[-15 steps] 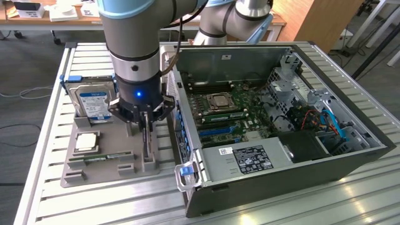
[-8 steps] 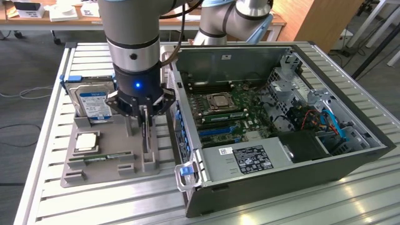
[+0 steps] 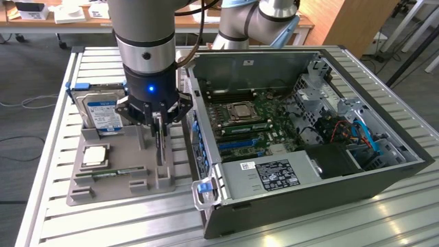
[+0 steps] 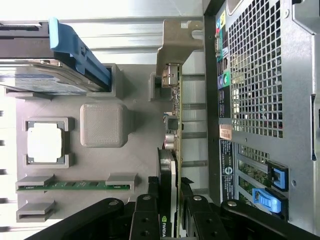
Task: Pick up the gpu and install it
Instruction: 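Pick up the gpu and move the gpu toward the slot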
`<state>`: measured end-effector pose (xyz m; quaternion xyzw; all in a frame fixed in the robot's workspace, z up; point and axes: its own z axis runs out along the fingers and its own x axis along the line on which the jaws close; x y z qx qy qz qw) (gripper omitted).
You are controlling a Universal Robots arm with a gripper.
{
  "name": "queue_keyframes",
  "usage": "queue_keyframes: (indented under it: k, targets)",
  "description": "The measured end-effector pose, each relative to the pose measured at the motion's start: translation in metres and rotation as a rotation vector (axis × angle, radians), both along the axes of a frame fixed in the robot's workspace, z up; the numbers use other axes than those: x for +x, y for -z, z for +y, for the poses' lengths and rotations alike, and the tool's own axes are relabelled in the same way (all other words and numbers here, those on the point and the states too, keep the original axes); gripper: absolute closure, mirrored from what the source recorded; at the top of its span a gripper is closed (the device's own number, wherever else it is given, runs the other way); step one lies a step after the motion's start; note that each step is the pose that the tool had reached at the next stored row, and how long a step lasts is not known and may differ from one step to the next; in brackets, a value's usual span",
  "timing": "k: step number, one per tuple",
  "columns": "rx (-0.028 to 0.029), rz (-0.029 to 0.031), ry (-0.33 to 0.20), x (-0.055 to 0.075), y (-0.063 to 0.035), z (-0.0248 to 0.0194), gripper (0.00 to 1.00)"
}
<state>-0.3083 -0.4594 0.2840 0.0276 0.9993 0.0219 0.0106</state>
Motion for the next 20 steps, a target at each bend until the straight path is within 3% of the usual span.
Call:
queue_keyframes:
  k: [16, 20]
  targets:
    - [-0.0004, 0.0002, 0.0, 0.0, -0.0004, -0.0001, 0.73]
    - [-0.0003, 0.0001, 0.0, 0.0, -0.0099, 0.0, 0.73]
